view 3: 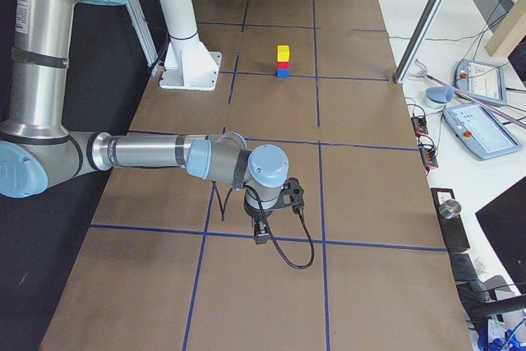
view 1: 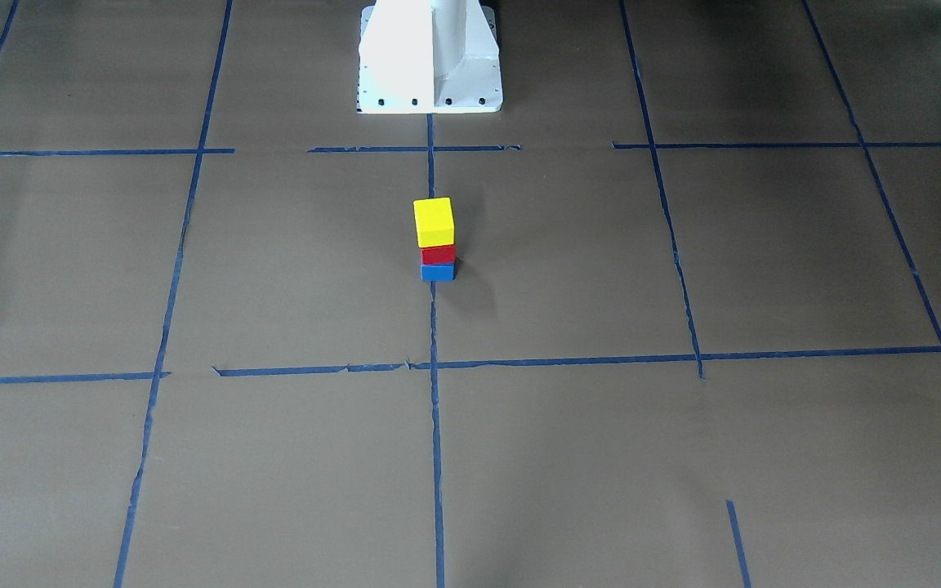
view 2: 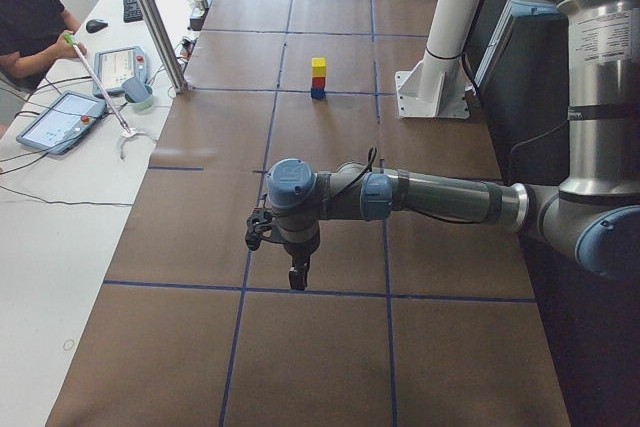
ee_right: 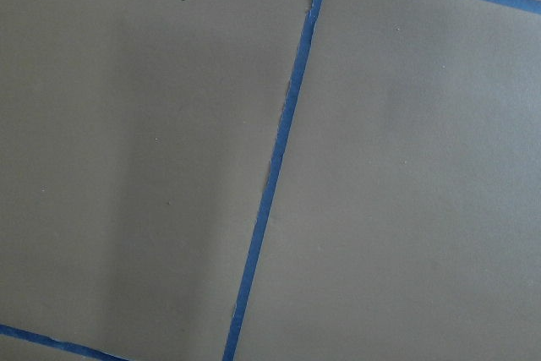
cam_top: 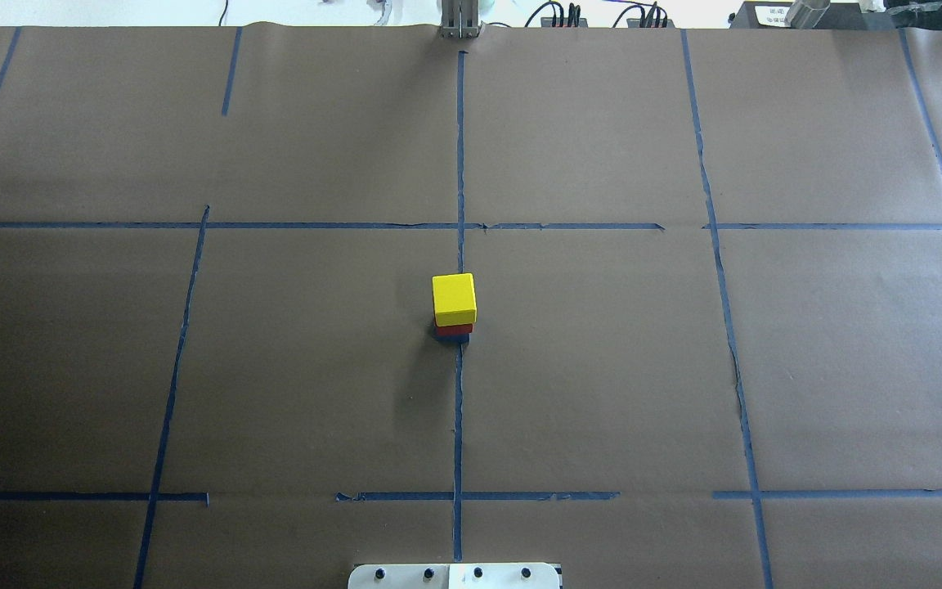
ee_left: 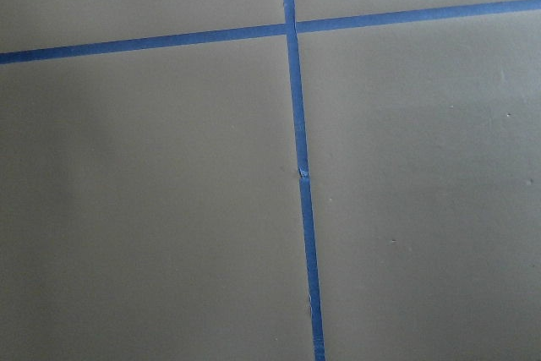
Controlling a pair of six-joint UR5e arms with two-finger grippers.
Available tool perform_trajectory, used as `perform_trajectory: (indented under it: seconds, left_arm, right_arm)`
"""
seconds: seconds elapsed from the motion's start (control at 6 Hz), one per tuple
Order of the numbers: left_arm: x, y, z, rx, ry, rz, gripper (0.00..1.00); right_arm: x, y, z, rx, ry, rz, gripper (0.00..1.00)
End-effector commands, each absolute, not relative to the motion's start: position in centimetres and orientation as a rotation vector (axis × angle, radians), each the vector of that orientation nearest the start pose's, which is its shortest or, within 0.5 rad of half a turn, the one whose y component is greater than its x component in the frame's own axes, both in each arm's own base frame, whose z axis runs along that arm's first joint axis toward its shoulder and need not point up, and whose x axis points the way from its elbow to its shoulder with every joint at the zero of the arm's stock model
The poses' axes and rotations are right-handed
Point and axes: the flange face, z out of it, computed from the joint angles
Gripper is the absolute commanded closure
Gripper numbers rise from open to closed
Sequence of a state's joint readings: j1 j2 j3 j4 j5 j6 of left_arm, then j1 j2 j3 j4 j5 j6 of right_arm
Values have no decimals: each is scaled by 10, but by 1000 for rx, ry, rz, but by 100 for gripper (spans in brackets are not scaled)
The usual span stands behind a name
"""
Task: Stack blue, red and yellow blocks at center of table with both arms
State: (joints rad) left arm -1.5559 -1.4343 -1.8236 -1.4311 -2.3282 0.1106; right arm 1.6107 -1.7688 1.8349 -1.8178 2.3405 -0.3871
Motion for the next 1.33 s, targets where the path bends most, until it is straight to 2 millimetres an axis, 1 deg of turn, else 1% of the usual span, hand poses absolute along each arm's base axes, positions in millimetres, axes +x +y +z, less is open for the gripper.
perform_trajectory:
  seconds: [0.0, 0.33, 0.67, 0.83, 1.0, 1.17]
  left_arm:
    - [-58, -430, 611, 18, 760, 114, 0]
    - [-58, -425, 617, 4, 763, 107, 0]
    - [-58, -423, 629, -23, 766, 90, 0]
    - [-58, -425, 629, -23, 766, 89, 0]
    - [-53, -426, 624, -21, 834, 83, 0]
    - [-51, -428, 621, -17, 863, 83, 0]
  right_arm:
    - [79, -389, 646, -15, -792, -254, 0]
    - [79, -392, 652, -25, -796, -250, 0]
    - [80, -396, 634, 12, -788, -267, 0]
    - [81, -399, 630, 54, -778, -283, 0]
    - [81, -397, 633, 71, -768, -286, 0]
    - [81, -399, 630, 51, -767, -213, 0]
